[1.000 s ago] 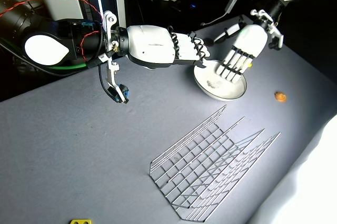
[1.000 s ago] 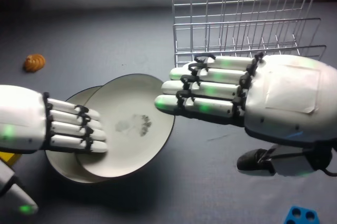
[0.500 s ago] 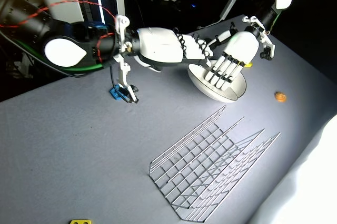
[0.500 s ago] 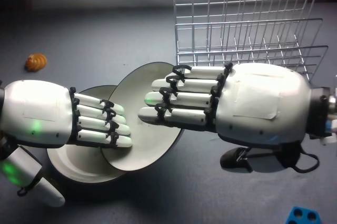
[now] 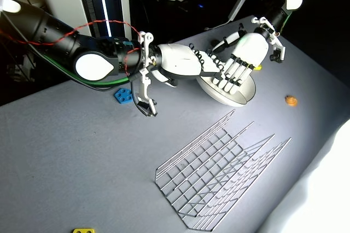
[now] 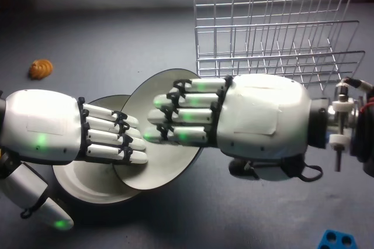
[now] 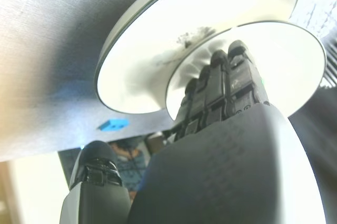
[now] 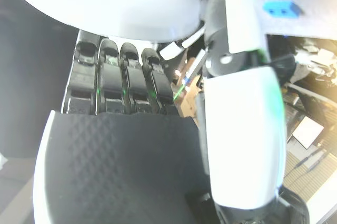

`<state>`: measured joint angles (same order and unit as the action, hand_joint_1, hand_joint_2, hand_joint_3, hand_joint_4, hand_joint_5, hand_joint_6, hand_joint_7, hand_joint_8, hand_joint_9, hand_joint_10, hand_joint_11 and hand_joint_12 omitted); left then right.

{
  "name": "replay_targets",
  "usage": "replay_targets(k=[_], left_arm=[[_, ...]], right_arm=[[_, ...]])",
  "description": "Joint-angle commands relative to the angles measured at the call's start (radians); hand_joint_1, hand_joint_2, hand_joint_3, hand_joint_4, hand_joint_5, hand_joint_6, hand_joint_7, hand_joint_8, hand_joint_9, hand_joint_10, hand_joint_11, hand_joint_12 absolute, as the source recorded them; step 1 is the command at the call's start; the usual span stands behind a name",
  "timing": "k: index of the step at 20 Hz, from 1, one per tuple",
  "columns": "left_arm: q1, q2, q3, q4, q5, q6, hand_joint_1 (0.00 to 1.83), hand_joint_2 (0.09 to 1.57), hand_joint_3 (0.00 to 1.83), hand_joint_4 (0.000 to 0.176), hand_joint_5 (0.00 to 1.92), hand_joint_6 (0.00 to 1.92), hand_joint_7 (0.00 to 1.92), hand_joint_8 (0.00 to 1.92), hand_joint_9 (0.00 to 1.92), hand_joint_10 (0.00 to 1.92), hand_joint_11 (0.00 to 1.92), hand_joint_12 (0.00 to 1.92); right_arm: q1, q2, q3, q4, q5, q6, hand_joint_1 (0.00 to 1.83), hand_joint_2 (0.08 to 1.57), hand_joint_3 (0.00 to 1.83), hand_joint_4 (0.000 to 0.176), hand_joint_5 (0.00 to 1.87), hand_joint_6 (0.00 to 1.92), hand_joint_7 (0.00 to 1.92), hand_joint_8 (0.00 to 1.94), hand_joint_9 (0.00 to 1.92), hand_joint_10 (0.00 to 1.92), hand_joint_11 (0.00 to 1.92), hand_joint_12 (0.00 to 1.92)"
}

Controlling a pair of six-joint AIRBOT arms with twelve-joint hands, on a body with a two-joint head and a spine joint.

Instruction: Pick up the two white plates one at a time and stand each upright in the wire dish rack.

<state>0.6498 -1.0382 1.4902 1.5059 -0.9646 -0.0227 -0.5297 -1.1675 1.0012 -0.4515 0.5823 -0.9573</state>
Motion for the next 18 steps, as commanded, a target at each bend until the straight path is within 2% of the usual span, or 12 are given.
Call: replay_targets(k=[1,3,9,13,15,18], left_arm=[[0.006,-0.013,-0.01,-0.004,-0.03,0.001,0.0,1.07,0.0,0.0,0.0,0.0,0.0,0.0,0.0,0.0,0.0,0.0],[0.007,-0.014,-0.007,-0.004,-0.031,0.001,0.0,1.07,0.0,0.0,0.0,0.0,0.0,0.0,0.0,0.0,0.0,0.0],[0.012,-0.024,0.005,-0.01,-0.031,0.001,0.0,1.07,0.0,0.0,0.0,0.0,0.0,0.0,0.0,0.0,0.0,0.0],[0.011,-0.026,0.012,-0.023,-0.033,0.001,0.0,1.08,0.0,0.0,0.0,0.0,0.0,0.0,0.0,0.0,0.0,0.0],[0.011,-0.025,0.014,-0.024,-0.034,0.001,0.0,1.08,0.0,0.0,0.0,0.0,0.0,0.0,0.0,0.0,0.0,0.0],[0.012,-0.023,0.015,-0.032,-0.034,0.001,0.0,1.07,0.0,0.0,0.0,0.0,0.0,0.0,0.0,0.0,0.0,0.0]], right_arm=[[0.013,-0.008,0.007,0.015,0.113,-0.006,1.15,1.05,0.01,0.0,0.09,0.0,0.03,0.0,0.03,0.0,0.0,0.54],[0.013,-0.024,0.026,0.015,0.113,-0.008,1.13,1.04,0.0,0.0,0.1,0.0,0.06,0.0,0.06,0.01,0.0,0.61],[0.027,-0.104,0.109,0.015,0.118,-0.054,1.14,1.07,0.01,0.0,0.06,0.0,0.04,0.0,0.03,0.0,0.0,0.52],[0.036,-0.152,0.154,0.015,0.12,-0.057,1.15,1.06,0.0,0.0,0.12,0.01,0.1,0.01,0.09,0.01,0.0,0.67],[0.037,-0.186,0.191,0.015,0.12,-0.072,1.18,1.09,0.01,0.0,0.13,0.01,0.1,0.0,0.09,0.01,0.0,0.64],[0.04,-0.212,0.221,0.024,0.121,-0.074,1.16,1.12,0.01,0.0,0.22,0.02,0.19,0.01,0.18,0.03,0.0,0.9]])
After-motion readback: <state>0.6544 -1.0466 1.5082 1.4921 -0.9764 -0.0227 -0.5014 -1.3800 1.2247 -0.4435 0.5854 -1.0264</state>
